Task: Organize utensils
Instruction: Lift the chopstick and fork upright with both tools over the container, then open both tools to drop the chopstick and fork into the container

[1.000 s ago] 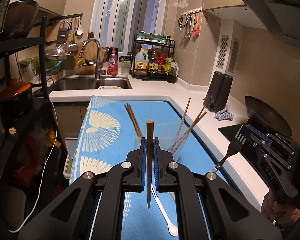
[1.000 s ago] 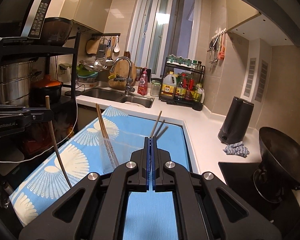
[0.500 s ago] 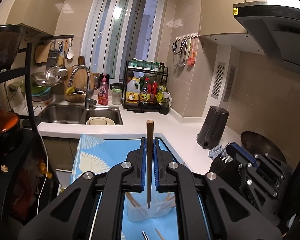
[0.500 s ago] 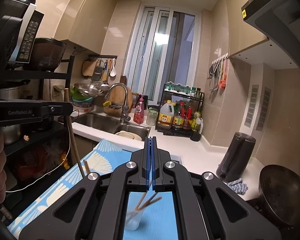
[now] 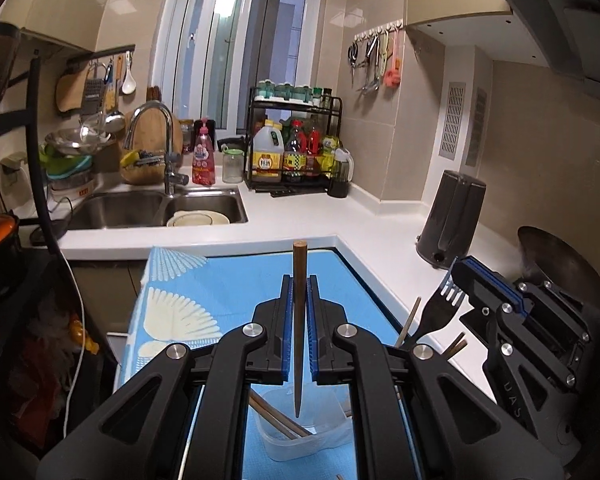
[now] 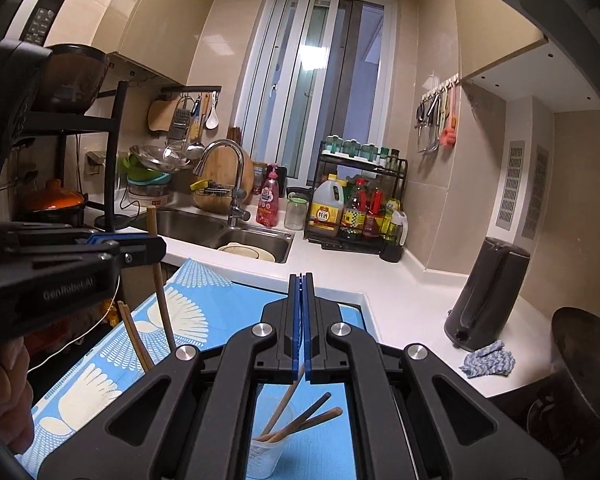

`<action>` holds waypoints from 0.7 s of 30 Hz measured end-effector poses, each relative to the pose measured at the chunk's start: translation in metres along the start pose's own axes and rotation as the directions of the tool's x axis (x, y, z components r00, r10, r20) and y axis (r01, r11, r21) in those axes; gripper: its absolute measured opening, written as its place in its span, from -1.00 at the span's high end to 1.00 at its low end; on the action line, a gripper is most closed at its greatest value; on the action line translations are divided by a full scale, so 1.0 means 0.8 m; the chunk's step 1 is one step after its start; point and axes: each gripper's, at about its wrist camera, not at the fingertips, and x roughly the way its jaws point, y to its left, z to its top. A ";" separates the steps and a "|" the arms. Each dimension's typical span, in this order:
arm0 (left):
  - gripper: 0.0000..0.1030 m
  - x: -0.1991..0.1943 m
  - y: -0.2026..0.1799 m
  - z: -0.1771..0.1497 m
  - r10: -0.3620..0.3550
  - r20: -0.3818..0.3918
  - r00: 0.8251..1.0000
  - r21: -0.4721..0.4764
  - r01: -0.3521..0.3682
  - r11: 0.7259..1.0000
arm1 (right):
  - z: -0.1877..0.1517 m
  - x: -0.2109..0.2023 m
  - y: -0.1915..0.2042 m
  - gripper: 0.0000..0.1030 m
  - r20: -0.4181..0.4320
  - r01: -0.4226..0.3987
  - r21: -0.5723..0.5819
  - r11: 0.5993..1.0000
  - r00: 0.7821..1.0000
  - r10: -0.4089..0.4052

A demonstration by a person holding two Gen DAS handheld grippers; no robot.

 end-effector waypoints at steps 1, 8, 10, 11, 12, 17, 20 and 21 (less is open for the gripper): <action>0.87 0.004 0.002 -0.004 0.000 -0.007 1.000 -0.002 0.000 1.000 | -0.005 0.005 0.001 0.98 -0.009 -0.002 0.002 1.000 1.000 0.002; 0.87 0.020 0.007 -0.031 -0.020 -0.044 0.999 0.010 0.020 1.000 | -0.034 0.027 0.006 0.96 -0.088 -0.031 0.021 0.999 0.996 0.033; 0.86 0.015 0.010 -0.034 -0.032 -0.044 0.999 -0.002 0.031 1.000 | -0.037 0.020 0.004 0.85 -0.097 -0.033 0.030 0.999 0.995 0.036; 0.86 0.010 0.012 -0.034 -0.037 -0.041 0.998 -0.006 0.037 0.999 | -0.036 0.013 0.003 0.78 -0.089 -0.031 0.034 0.999 0.995 0.034; 0.86 0.003 0.014 -0.034 -0.040 -0.033 0.999 -0.011 0.040 0.999 | -0.034 0.004 0.002 0.64 -0.075 -0.026 0.037 0.999 0.997 0.028; 0.84 -0.041 0.015 -0.031 -0.038 0.016 0.999 -0.025 0.038 0.999 | -0.026 -0.042 -0.008 0.52 -0.040 -0.030 0.063 0.998 0.999 0.033; 0.82 -0.070 0.012 -0.038 -0.026 0.043 0.999 -0.029 0.027 0.999 | -0.026 -0.079 -0.013 0.51 -0.015 -0.032 0.077 0.997 0.999 0.033; 0.81 -0.082 0.011 -0.041 -0.021 0.051 0.998 -0.030 0.022 0.999 | -0.027 -0.091 -0.015 0.51 -0.010 -0.036 0.085 0.996 0.999 0.037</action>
